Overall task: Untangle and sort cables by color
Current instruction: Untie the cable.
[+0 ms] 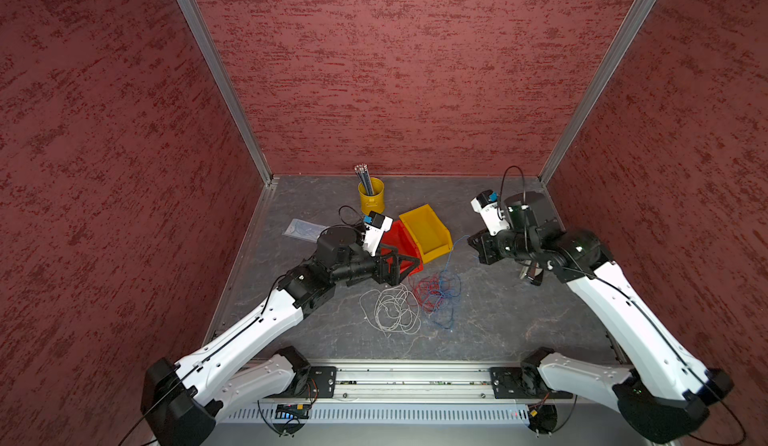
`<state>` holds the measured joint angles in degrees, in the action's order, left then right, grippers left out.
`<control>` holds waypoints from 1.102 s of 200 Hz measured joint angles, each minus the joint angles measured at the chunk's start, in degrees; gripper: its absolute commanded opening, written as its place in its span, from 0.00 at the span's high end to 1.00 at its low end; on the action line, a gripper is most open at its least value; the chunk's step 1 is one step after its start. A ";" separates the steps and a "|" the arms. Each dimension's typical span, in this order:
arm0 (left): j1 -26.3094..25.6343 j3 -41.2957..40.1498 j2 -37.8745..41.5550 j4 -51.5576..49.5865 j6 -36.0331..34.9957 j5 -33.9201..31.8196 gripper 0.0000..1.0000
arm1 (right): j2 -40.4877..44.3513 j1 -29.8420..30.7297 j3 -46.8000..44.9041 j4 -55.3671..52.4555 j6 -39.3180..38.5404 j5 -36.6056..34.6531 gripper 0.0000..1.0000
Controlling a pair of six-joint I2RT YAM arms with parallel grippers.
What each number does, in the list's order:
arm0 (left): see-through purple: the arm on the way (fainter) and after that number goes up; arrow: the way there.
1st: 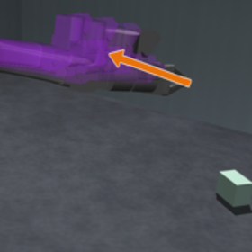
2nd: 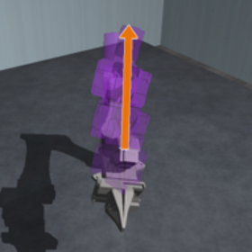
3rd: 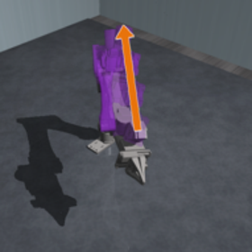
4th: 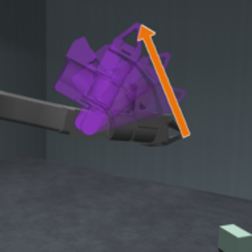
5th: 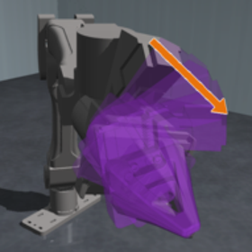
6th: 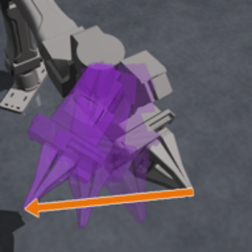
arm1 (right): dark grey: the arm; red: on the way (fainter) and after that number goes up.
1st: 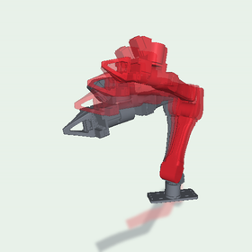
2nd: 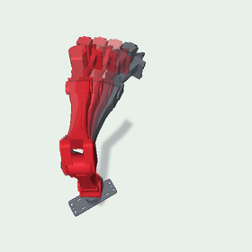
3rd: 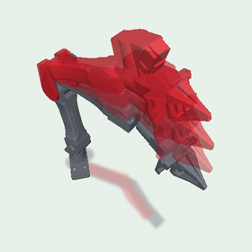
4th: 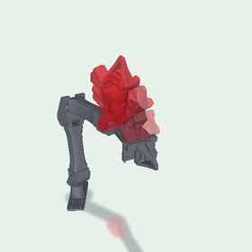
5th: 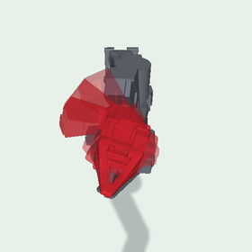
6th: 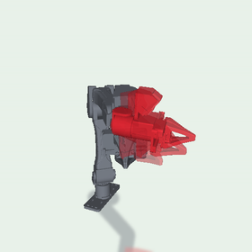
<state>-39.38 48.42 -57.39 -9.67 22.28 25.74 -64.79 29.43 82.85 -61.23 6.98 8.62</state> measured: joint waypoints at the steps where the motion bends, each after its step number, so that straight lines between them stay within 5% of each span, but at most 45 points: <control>1: -0.02 0.00 0.02 0.04 0.00 -0.02 0.00 | 0.07 0.00 0.15 -0.04 0.15 -0.02 1.00; 107: -1.36 8.28 -7.26 5.31 -3.69 1.49 0.00 | -2.32 0.00 22.80 -3.04 8.68 0.00 1.00; 220: -6.36 17.73 -25.18 14.47 -13.03 2.47 0.00 | -6.54 0.00 37.18 -2.38 11.30 0.00 1.00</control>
<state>-45.74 66.15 -82.56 4.80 9.26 28.21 -71.33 29.43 120.03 -63.61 18.28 8.62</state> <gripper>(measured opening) 0.998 0.052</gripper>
